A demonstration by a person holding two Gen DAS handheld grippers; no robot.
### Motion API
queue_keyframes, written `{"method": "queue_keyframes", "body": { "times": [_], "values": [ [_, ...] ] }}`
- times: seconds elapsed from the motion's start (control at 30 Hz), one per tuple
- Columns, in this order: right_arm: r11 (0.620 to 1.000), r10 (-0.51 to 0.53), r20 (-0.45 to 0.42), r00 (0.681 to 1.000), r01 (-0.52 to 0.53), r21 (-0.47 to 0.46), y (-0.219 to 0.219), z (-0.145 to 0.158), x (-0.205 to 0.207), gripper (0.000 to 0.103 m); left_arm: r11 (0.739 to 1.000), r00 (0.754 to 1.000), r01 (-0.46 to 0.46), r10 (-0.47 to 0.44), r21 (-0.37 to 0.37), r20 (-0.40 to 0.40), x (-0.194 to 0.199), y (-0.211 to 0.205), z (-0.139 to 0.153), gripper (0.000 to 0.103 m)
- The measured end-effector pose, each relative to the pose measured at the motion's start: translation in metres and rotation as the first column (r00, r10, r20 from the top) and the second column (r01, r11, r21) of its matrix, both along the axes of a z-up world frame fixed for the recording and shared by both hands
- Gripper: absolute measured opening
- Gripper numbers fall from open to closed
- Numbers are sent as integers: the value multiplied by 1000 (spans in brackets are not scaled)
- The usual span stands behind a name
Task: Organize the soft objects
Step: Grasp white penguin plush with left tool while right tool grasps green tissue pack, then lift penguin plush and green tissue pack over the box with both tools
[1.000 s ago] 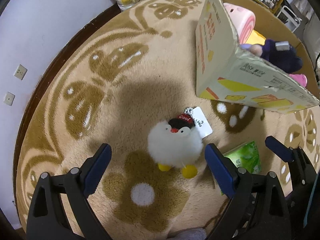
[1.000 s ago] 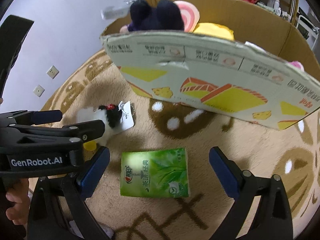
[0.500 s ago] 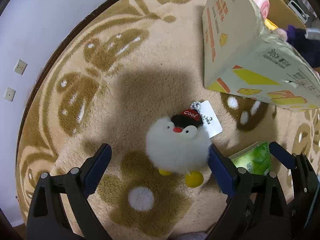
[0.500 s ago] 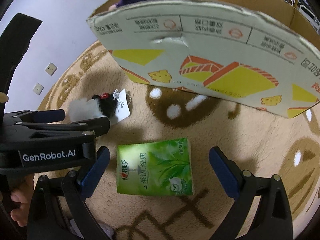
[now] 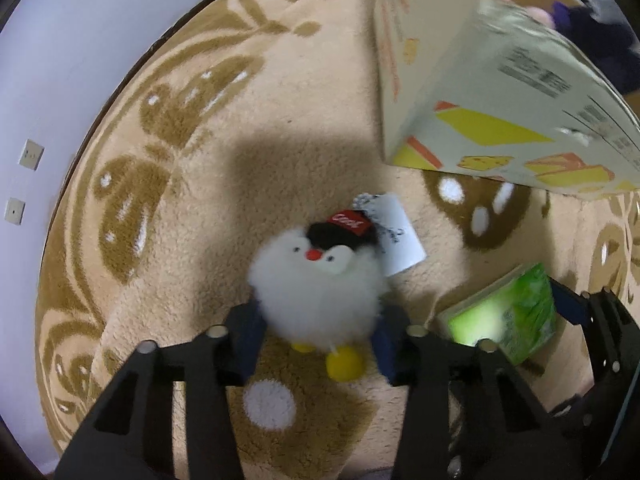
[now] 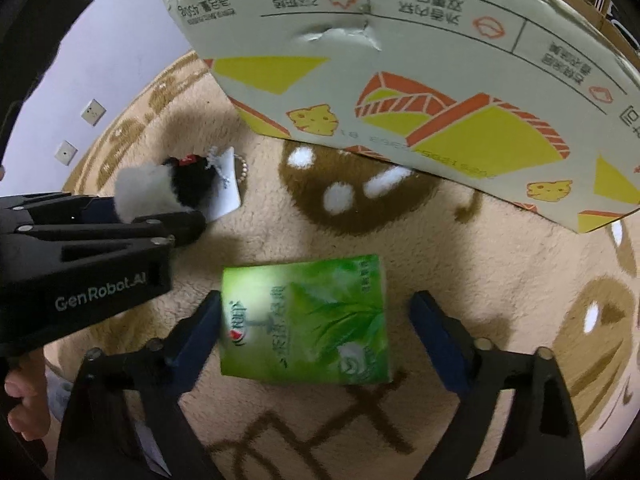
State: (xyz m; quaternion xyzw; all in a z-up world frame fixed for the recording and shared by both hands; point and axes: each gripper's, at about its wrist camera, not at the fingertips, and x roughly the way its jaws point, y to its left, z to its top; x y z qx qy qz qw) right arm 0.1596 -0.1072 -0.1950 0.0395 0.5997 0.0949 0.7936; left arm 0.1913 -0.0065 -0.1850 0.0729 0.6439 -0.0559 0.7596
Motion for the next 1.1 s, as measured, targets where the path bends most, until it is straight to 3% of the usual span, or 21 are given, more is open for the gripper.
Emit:
{"method": "queue_keyframes", "body": {
  "times": [0.03, 0.13, 0.4, 0.53, 0.87, 1.1],
  "values": [
    [1000, -4, -2, 1000, 4, -13, -1, 0, 0, 79, 1000, 1000, 11, -11, 0, 5, -1, -3, 0, 33],
    [1000, 1, -11, 1000, -1, -15, -4, 0, 1, 79, 1000, 999, 31, -31, 4, 14, -7, -12, -2, 23],
    [1000, 2, -6, 1000, -2, -24, -10, 5, 0, 78, 996, 995, 89, -90, 21, 49, -21, -21, 2, 13],
    [1000, -22, 6, 1000, 22, -21, -16, 11, -3, 78, 995, 993, 99, -101, 23, 65, -24, -26, 2, 11],
    [995, -104, 34, 994, 104, 10, -43, 28, -9, 78, 998, 994, 28, -22, -49, 107, -29, -1, 23, 11],
    [988, -153, 101, 983, 151, 32, -63, 56, -12, 78, 997, 968, 59, -45, -48, 248, -49, 7, 58, 11]
  ]
}}
